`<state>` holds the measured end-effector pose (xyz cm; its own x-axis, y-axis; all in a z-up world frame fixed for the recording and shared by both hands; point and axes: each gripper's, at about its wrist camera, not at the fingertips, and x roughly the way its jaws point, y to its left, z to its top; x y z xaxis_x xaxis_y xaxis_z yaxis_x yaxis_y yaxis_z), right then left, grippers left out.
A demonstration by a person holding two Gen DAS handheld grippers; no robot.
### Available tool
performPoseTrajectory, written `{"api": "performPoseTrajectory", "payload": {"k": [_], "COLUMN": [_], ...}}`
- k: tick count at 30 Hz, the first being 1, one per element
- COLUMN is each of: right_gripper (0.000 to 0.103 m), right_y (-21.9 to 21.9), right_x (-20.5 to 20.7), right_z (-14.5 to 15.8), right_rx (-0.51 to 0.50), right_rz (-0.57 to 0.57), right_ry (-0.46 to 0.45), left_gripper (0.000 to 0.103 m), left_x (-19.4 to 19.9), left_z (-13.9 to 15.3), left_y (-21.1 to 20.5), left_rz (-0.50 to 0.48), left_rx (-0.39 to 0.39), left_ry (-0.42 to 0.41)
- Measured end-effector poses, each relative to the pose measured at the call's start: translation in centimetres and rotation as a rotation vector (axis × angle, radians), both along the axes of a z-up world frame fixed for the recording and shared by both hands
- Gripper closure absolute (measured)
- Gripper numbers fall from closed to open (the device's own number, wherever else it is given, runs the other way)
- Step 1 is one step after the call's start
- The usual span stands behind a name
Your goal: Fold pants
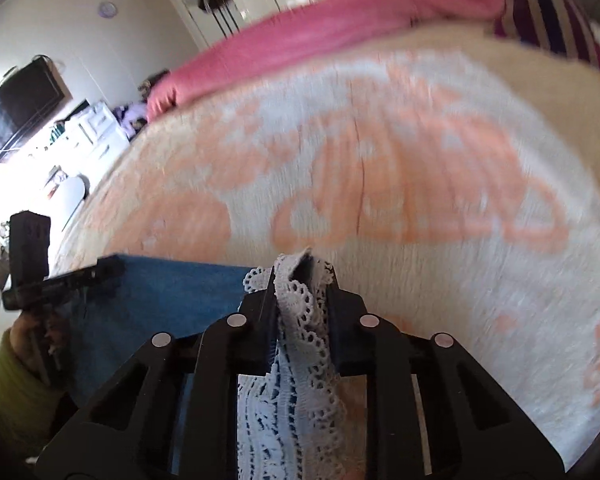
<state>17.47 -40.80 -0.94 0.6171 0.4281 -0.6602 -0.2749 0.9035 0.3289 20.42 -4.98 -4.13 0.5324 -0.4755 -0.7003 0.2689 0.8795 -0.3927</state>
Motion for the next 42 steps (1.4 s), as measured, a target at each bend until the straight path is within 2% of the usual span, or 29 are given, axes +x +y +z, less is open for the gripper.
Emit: {"api": "performPoseTrajectory", "payload": {"k": [3,5,7,9,11,14,16,18,20,22,24,26,29,33,37,39,42], "right_gripper": [0.090,0.088,0.086,0.085,0.072,0.062,0.047,0.045,0.036,0.034,0.034,0.034,0.034,0.034,0.034,0.038,0.057], "right_y": [1.1,2.3,3.0,3.2,2.7,2.0,1.6,0.4,-0.6,-1.7,-2.1,-2.4,-2.7,-2.5,-2.4,-2.1,-1.3], "right_x": [2.1,3.6,3.9,3.7,3.6,2.8,1.7,-0.1,-1.5,-3.6,-5.7,-8.5,-11.9,-12.8,-12.2,-11.8,-11.7], "right_z": [-0.6,-2.5,-3.6,-3.7,-3.7,-3.5,-2.6,-1.2,-0.2,0.5,0.4,-0.2,-0.6,-1.0,-2.2,-2.8,-3.2], "right_rx": [-0.111,-0.227,-0.303,-0.330,-0.327,-0.318,-0.320,-0.267,-0.208,-0.149,-0.113,-0.077,-0.051,-0.129,-0.111,-0.092,-0.085], "right_rz": [-0.009,-0.003,0.010,0.014,-0.014,-0.050,-0.094,-0.136,-0.165,-0.193,-0.199,-0.166,-0.144,-0.120,-0.094,-0.076,-0.038], "right_ry": [0.024,0.085,0.084,0.066,0.054,0.018,-0.022,-0.052,-0.066,-0.044,-0.003,0.045,0.097,0.153,0.214,0.228,0.242], "left_gripper": [0.097,0.097,0.097,0.092,0.092,0.088,0.083,0.067,0.063,0.062,0.053,0.052,0.051,0.047,0.045,0.038,0.038], "left_x": [1.0,1.6,2.0,2.0,2.1,2.0,1.4,0.6,-1.3,-3.3,-5.6,-7.6,-10.5,-13.0,-14.7,-15.0,-15.3], "left_z": [0.0,-0.8,-2.0,-2.9,-3.2,-3.0,-2.7,-2.1,-1.2,-0.5,0.1,0.4,0.6,0.5,0.4,-0.1,-0.9], "left_y": [-0.5,-0.9,-1.6,-1.7,-1.2,-0.6,-0.4,-0.1,0.7,1.2,1.7,2.2,3.0,3.6,4.4,4.8,4.7], "left_rz": [0.013,0.025,0.030,0.033,0.043,0.051,0.060,0.075,0.089,0.087,0.074,0.068,0.053,0.042,0.069,0.083,0.080], "left_rx": [0.033,0.068,0.114,0.142,0.118,0.079,0.087,0.089,0.077,0.088,0.126,0.157,0.163,0.246,0.302,0.309,0.351], "left_ry": [-0.001,0.008,0.014,0.014,0.015,0.019,0.014,0.007,-0.016,-0.044,-0.066,-0.078,-0.073,-0.082,-0.087,-0.067,-0.043]}}
